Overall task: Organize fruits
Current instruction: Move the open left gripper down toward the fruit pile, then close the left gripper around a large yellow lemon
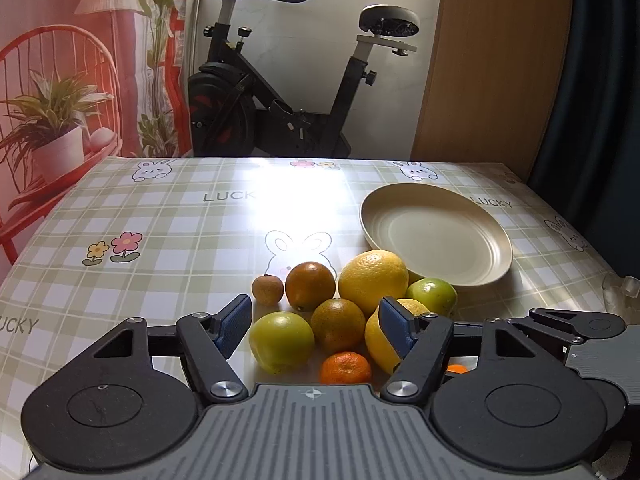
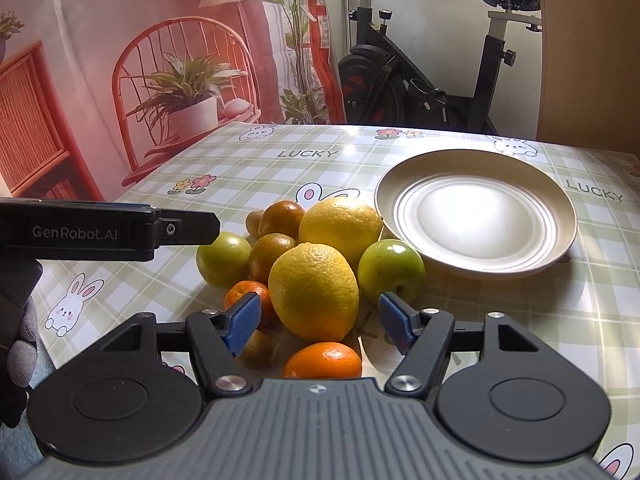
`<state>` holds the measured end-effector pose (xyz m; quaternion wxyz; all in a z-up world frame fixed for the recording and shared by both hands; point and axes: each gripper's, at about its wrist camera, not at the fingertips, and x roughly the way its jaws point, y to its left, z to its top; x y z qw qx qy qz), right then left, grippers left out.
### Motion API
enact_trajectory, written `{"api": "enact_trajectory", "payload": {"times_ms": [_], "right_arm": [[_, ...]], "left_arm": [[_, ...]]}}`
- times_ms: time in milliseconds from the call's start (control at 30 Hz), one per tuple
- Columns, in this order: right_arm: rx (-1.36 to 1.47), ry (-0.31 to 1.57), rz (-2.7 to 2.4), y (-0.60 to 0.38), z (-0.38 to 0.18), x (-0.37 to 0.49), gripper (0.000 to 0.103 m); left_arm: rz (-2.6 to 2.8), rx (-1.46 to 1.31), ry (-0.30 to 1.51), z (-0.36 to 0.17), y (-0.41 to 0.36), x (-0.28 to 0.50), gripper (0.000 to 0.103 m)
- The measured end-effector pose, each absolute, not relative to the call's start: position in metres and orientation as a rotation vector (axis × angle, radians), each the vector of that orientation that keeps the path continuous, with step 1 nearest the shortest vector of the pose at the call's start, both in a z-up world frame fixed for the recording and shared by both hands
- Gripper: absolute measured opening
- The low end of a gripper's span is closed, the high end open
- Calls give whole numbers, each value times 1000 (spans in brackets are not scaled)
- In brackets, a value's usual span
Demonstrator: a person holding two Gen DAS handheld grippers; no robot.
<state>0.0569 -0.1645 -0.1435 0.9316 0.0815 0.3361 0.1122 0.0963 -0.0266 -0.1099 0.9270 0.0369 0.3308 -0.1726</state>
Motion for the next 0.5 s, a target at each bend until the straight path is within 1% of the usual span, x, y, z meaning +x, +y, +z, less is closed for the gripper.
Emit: {"api": "enact_trajectory", "payload": {"times_ms": [67,133,267,333,500], "right_arm": [[168,693,240,-165,-145,58,64],[172,697,246,-166,-146,60,63],[187,708,249,-168,-150,66,61],[202,711,253,-170,-151,68,60],[218,720,268,-173,-152,70,59]], "left_arm": [[-384,85,693,-112,-33,99,69],[-419,78,723,-115,-38,103,63],[-469,83,761,-120,-44,110,60],[-492,85,777,-121,-46,113,56],[-518,68,819,-130,-51,118,55]]}}
